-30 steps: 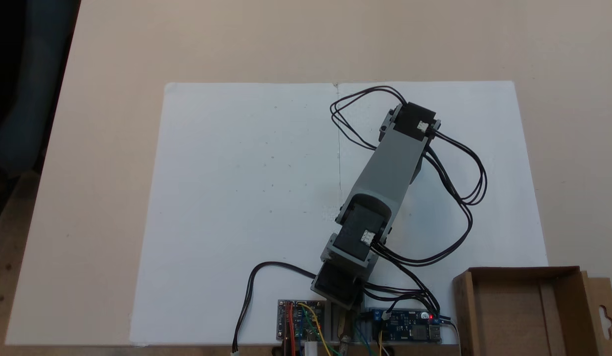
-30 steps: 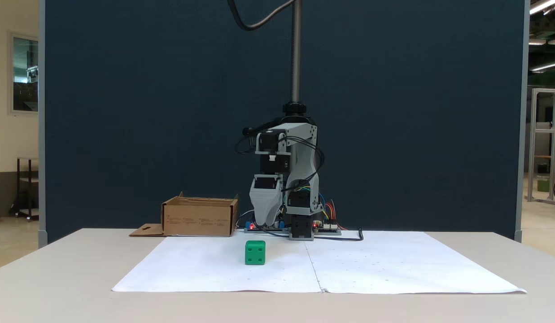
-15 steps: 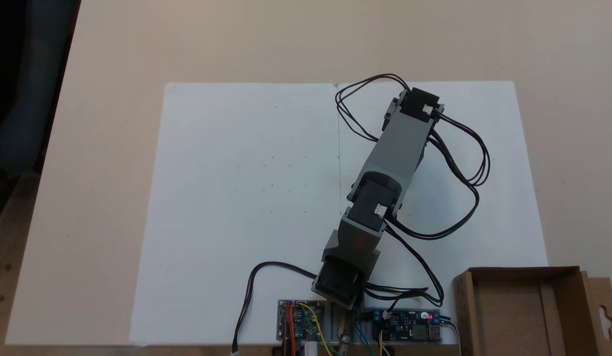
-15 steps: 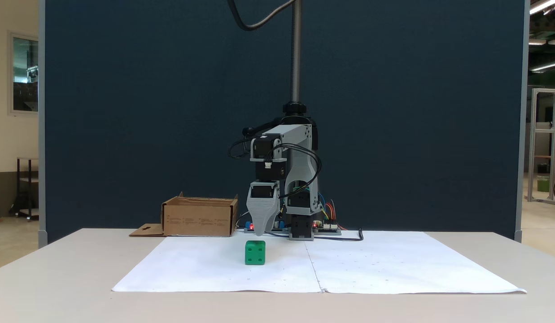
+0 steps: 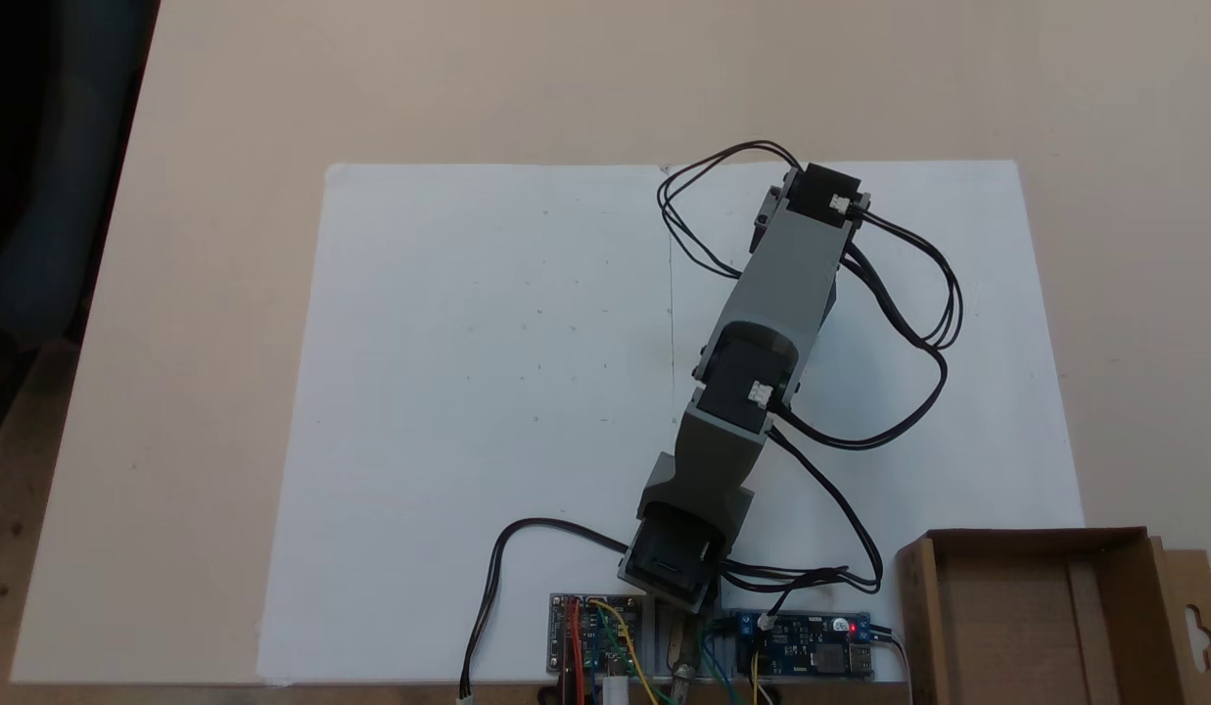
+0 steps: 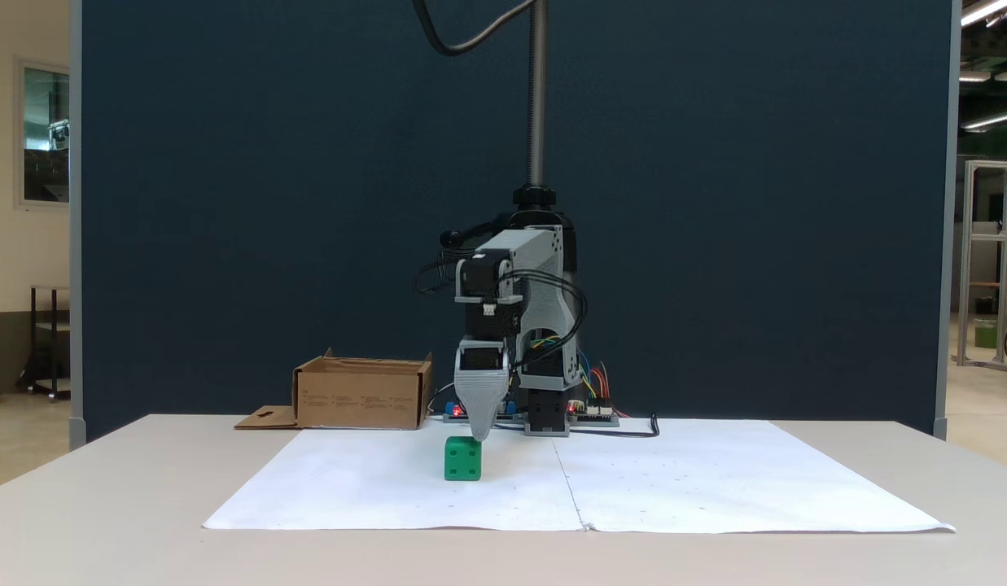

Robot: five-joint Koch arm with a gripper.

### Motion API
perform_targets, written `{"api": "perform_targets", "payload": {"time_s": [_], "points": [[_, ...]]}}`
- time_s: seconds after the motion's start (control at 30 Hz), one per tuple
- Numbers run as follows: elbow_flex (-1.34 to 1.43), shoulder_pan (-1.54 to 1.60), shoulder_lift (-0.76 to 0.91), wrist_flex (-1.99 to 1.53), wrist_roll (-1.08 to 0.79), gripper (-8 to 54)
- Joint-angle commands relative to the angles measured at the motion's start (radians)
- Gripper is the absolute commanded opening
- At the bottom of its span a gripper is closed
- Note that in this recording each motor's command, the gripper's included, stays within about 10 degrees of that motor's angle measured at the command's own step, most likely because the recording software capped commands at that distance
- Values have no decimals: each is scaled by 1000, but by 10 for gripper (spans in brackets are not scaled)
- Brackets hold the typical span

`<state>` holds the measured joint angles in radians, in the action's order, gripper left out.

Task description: Grasp a green dice and put it in the bin.

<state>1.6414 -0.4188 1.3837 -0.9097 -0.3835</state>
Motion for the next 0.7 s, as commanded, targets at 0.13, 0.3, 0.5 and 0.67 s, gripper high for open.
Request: {"api": "perform_targets", "payload": {"time_s": [0.13,0.3,0.5,0.67], "points": [[-54,-14,0,-18,-138,466],[-78,-23,-32,38,-138,462],[-98,-49,-67,77,-138,460],[-100,-74,-94,126,-138,450]]}}
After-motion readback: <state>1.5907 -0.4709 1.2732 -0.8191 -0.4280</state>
